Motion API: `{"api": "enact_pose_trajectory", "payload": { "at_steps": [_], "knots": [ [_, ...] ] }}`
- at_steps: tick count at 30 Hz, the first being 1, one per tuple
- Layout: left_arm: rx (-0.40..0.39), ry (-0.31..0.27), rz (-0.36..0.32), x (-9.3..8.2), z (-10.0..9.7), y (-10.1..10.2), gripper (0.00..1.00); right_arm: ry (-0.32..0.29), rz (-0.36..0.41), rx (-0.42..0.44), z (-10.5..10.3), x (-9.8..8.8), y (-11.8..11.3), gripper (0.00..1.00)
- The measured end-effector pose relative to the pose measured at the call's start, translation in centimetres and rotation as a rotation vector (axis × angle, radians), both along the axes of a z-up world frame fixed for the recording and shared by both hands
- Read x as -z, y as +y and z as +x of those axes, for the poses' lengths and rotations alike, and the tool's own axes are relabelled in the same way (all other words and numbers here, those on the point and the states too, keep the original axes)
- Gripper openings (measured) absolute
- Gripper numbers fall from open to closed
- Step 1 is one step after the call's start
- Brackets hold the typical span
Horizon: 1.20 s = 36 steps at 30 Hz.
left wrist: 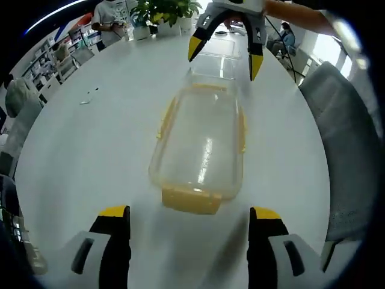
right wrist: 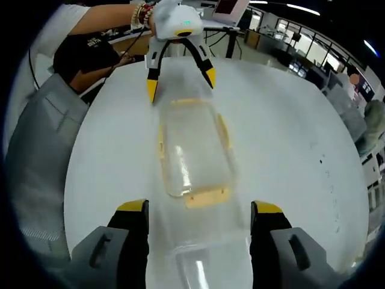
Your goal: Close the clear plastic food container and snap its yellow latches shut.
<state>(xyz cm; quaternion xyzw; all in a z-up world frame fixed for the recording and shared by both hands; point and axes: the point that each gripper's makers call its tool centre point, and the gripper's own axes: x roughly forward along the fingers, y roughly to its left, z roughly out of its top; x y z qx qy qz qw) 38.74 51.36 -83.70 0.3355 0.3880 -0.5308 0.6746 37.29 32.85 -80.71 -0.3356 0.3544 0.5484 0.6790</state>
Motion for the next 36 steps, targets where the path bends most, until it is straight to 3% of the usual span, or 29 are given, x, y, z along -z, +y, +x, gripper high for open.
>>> {"api": "enact_pose_trajectory", "payload": {
  "at_steps": [3, 6, 14, 20, 31, 36],
  "knots": [
    [0.038, 0.008, -0.002, 0.3, -0.3, -0.5, 0.69, 0.003, -0.004, -0.004, 0.5, 0.4, 0.3, 0.65],
    [0.048, 0.035, -0.035, 0.1, -0.6, -1.2, 0.58, 0.012, -0.004, -0.015, 0.7, 0.8, 0.6, 0.64],
    [0.112, 0.013, -0.019, 0.5, -0.2, -1.6, 0.5, 0.029, -0.02, -0.061, 0.7, 2.0, 0.8, 0.58],
    [0.128, 0.019, -0.012, 0.6, -0.1, -1.7, 0.5, 0.031, -0.017, -0.087, 1.0, 2.3, 1.2, 0.54],
    [0.17, 0.017, -0.006, 0.7, -0.3, -1.8, 0.48, 0.06, -0.09, -0.195, 0.6, 3.7, 1.9, 0.47],
    [0.173, 0.019, 0.001, 0.8, -0.3, -1.8, 0.47, 0.072, -0.112, -0.193, 0.7, 4.1, 1.4, 0.46]
  ]
}}
